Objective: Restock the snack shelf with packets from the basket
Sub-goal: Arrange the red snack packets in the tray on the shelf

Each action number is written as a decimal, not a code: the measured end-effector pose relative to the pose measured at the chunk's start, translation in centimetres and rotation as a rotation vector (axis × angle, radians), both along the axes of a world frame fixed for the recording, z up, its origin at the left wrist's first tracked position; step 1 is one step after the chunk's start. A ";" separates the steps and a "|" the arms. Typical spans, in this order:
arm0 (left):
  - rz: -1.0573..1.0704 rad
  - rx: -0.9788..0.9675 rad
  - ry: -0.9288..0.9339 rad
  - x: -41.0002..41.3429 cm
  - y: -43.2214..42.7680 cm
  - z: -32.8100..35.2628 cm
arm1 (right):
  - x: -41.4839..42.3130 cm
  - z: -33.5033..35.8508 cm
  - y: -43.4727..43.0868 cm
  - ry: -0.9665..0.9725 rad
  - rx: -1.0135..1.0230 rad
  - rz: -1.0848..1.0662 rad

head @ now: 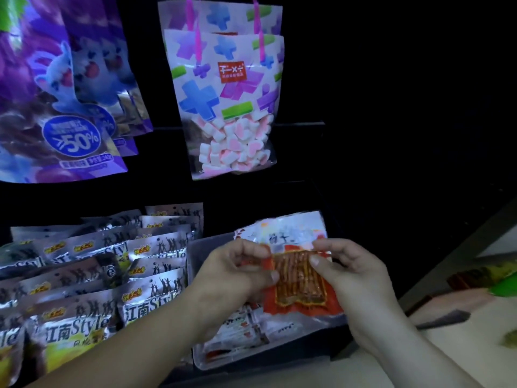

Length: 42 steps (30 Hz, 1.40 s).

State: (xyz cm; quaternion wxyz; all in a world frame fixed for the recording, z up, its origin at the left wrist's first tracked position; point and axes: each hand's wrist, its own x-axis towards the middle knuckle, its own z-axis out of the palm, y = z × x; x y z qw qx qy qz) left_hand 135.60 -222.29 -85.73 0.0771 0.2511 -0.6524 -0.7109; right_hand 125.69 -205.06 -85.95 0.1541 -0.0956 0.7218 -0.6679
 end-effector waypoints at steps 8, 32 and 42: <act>-0.156 0.255 0.043 0.3 0.3 0.6 | -0.1 0.9 1.5 -0.289 -0.236 0.505; -0.033 -0.070 0.103 0.0 1.6 1.0 | 0.1 1.2 -0.2 -0.036 -0.101 0.232; -0.063 -0.252 0.094 0.0 1.2 1.3 | 0.2 0.2 -0.5 0.026 0.046 0.181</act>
